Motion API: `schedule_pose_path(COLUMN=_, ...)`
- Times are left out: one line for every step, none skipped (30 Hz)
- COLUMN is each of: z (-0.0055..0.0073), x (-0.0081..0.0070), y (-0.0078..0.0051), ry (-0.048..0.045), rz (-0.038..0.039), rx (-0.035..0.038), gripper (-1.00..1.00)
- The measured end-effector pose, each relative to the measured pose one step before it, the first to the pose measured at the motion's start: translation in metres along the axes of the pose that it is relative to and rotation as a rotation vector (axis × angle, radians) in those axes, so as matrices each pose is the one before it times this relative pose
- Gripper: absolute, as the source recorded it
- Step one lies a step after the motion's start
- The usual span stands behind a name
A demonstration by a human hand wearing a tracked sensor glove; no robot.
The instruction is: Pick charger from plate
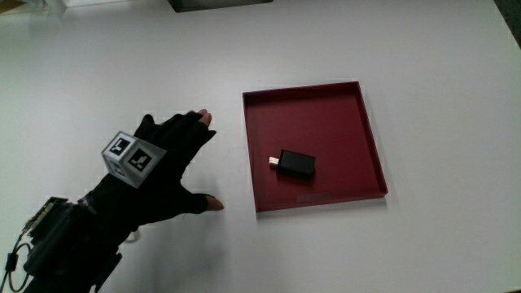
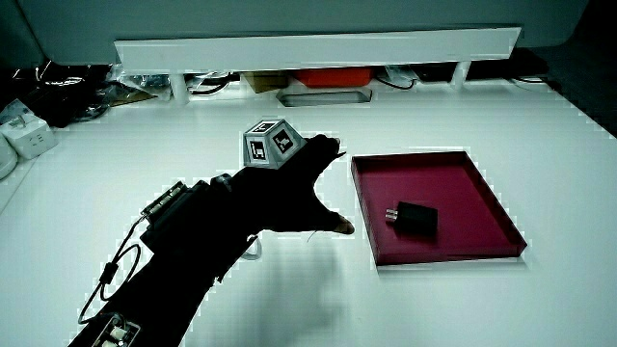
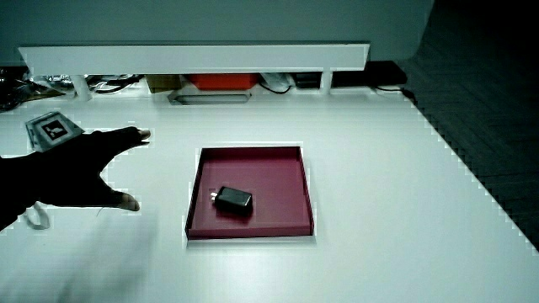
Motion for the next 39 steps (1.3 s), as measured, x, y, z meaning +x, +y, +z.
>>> schedule_pose_path(z=-0.00077, x=0.00219, y=0.00297, ry=0.00045, rz=-0.03873, rx=0.01949, gripper=0.00)
schedule_pose_path(z=-0.00030, x=0.00248, y=0.00285, ry=0.02663, rz=0.00956, rx=-0.01111, gripper=0.00)
schedule_pose_path(z=-0.00442, x=-0.00229, y=0.00364, ry=-0.03669, rz=-0.00224, rx=-0.00416, gripper=0.00)
schedule_pose_path(z=-0.00087, x=0.00193, y=0.00301, ry=-0.00716, rz=0.01943, rx=-0.01459, gripper=0.00)
schedule_pose_path(z=-0.00092, x=0.00173, y=0.00290, ry=0.01425, rz=0.00393, rx=-0.01151, gripper=0.00)
schedule_pose_path(z=-0.00428, x=-0.00191, y=0.00341, ry=-0.05489, rz=-0.01266, rx=0.01600, gripper=0.00)
schedule_pose_path(z=0.00319, x=0.00783, y=0.00312, ry=0.08227, rz=-0.03652, rx=-0.00205, gripper=0.00)
schedule_pose_path(z=-0.00617, x=-0.00368, y=0.00383, ry=-0.03874, rz=0.01125, rx=0.00465, gripper=0.00)
schedule_pose_path(z=-0.00454, x=-0.00162, y=0.00385, ry=-0.04670, rz=0.00535, rx=-0.00813, gripper=0.00)
schedule_pose_path(z=0.00258, x=0.00733, y=0.00359, ry=0.07912, rz=-0.01598, rx=-0.00882, gripper=0.00)
schedule_pose_path(z=-0.00167, x=0.00237, y=0.00473, ry=0.05192, rz=-0.06111, rx=0.02875, gripper=0.00)
schedule_pose_path(z=-0.00633, x=-0.00187, y=0.00404, ry=-0.02337, rz=0.03701, rx=-0.01639, gripper=0.00)
schedule_pose_path(z=-0.00986, x=-0.00557, y=0.00560, ry=-0.04087, rz=0.01115, rx=-0.01144, gripper=0.00)
schedule_pose_path(z=0.00083, x=0.00504, y=0.00355, ry=0.03173, rz=0.04804, rx=-0.04136, gripper=0.00)
schedule_pose_path(z=0.00207, x=0.00564, y=0.00295, ry=0.03019, rz=-0.01218, rx=0.00968, gripper=0.00)
schedule_pose_path(z=-0.00607, x=-0.00302, y=0.00462, ry=-0.02660, rz=0.02483, rx=-0.02149, gripper=0.00)
schedule_pose_path(z=-0.00058, x=0.00272, y=0.00386, ry=0.02541, rz=-0.00227, rx=-0.00310, gripper=0.00)
schedule_pose_path(z=0.00157, x=0.00417, y=0.00347, ry=0.01500, rz=-0.00087, rx=-0.01104, gripper=0.00)
schedule_pose_path(z=-0.00071, x=0.00182, y=0.00331, ry=0.00342, rz=0.01643, rx=-0.00053, gripper=0.00)
schedule_pose_path(z=0.00122, x=0.00363, y=0.00315, ry=0.02716, rz=-0.01528, rx=-0.00139, gripper=0.00)
schedule_pose_path(z=-0.00105, x=0.00105, y=0.00335, ry=-0.00560, rz=0.00293, rx=-0.00089, gripper=0.00)
schedule_pose_path(z=-0.00105, x=0.00105, y=0.00335, ry=-0.00560, rz=0.00293, rx=-0.00089, gripper=0.00)
schedule_pose_path(z=-0.00129, x=0.00068, y=0.00264, ry=-0.00405, rz=0.00739, rx=-0.00074, gripper=0.00)
schedule_pose_path(z=-0.00182, x=0.00069, y=0.00312, ry=-0.00401, rz=0.00434, rx=-0.01179, gripper=0.00)
schedule_pose_path(z=-0.00246, x=0.00035, y=0.00339, ry=-0.00699, rz=-0.00493, rx=-0.00248, gripper=0.00)
schedule_pose_path(z=-0.00266, x=0.00031, y=0.00366, ry=-0.00396, rz=-0.00483, rx=0.00084, gripper=0.00)
schedule_pose_path(z=-0.00130, x=0.00174, y=0.00247, ry=-0.00418, rz=0.01271, rx=-0.01277, gripper=0.00)
schedule_pose_path(z=-0.00224, x=0.00099, y=0.00288, ry=-0.00285, rz=0.00187, rx=-0.00120, gripper=0.00)
schedule_pose_path(z=-0.00323, x=0.00000, y=0.00364, ry=-0.01413, rz=-0.01200, rx=0.00075, gripper=0.00)
schedule_pose_path(z=-0.00350, x=-0.00036, y=0.00389, ry=-0.00379, rz=0.00677, rx=-0.00822, gripper=0.00)
schedule_pose_path(z=-0.00093, x=0.00200, y=0.00228, ry=0.00129, rz=0.01023, rx=-0.00500, gripper=0.00)
schedule_pose_path(z=-0.00230, x=0.00061, y=0.00294, ry=-0.00387, rz=-0.00112, rx=-0.00485, gripper=0.00)
schedule_pose_path(z=-0.00043, x=0.00229, y=0.00188, ry=0.01695, rz=0.00280, rx=-0.00318, gripper=0.00)
schedule_pose_path(z=-0.00131, x=0.00128, y=0.00200, ry=0.00306, rz=0.00718, rx=-0.00130, gripper=0.00)
schedule_pose_path(z=-0.00183, x=-0.00002, y=0.00238, ry=-0.00083, rz=0.00680, rx=-0.00013, gripper=0.00)
schedule_pose_path(z=-0.00427, x=-0.00196, y=0.00381, ry=-0.01145, rz=-0.00205, rx=-0.00674, gripper=0.00)
schedule_pose_path(z=-0.00206, x=0.00006, y=0.00244, ry=0.00574, rz=0.00188, rx=-0.00170, gripper=0.00)
schedule_pose_path(z=-0.00290, x=-0.00097, y=0.00266, ry=-0.00704, rz=0.01631, rx=-0.00864, gripper=0.00)
schedule_pose_path(z=-0.00017, x=0.00078, y=0.00124, ry=0.00409, rz=-0.00264, rx=0.00124, gripper=0.00)
